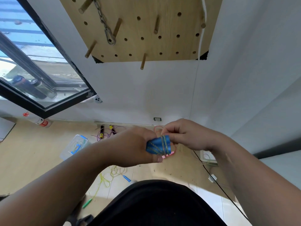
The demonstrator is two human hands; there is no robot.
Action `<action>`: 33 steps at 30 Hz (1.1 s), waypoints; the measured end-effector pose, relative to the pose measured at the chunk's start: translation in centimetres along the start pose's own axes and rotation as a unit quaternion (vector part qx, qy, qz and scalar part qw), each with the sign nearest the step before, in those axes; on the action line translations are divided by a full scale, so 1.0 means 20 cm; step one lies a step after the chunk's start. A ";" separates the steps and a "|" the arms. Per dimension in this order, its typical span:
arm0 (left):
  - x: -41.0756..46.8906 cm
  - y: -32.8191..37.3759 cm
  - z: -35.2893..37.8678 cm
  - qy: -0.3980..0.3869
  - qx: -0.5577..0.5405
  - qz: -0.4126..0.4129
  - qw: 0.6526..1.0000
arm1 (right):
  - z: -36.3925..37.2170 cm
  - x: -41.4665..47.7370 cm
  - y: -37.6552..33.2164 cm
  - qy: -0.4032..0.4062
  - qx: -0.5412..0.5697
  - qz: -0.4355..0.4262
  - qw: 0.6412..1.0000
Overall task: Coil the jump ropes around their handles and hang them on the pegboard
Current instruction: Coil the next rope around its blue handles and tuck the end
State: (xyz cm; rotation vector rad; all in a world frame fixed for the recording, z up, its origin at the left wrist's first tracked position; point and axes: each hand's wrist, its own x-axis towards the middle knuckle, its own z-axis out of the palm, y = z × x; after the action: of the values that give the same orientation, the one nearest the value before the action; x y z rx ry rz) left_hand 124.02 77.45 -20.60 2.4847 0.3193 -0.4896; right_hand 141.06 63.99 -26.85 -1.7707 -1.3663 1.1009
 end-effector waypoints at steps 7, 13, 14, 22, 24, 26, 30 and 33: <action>0.08 -0.03 0.07 -0.013 0.327 -0.037 0.944 | -0.03 0.12 -0.14 -0.022 -0.211 -0.002 0.977; 0.19 -0.08 0.09 0.053 0.267 -0.184 0.945 | 0.12 0.14 -0.18 0.127 -0.220 0.021 0.967; 0.20 -0.09 0.08 0.072 0.226 -0.202 0.950 | 0.13 0.13 -0.17 0.153 -0.205 0.016 0.967; 0.20 -0.20 0.03 0.199 -0.095 -0.228 0.948 | 0.21 0.00 -0.07 0.272 -0.128 -0.030 0.953; 0.19 -0.20 0.02 0.226 -0.219 -0.225 0.922 | 0.21 -0.02 -0.05 0.283 -0.047 -0.007 0.958; 0.18 -0.20 0.01 0.214 -0.321 -0.205 0.900 | 0.20 -0.03 -0.03 0.279 0.048 0.017 0.959; 0.16 -0.14 0.00 0.157 -0.509 -0.160 0.831 | 0.19 -0.05 -0.01 0.261 0.167 0.037 0.950; 0.12 -0.12 -0.02 0.110 -0.562 -0.125 0.810 | 0.20 -0.06 0.01 0.251 0.174 0.036 0.951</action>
State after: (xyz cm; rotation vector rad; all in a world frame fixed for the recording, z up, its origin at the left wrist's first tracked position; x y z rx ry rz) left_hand 125.53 79.94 -22.51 1.3181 0.7706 -0.0338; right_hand 137.36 62.78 -28.47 -1.6886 -0.7548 0.7882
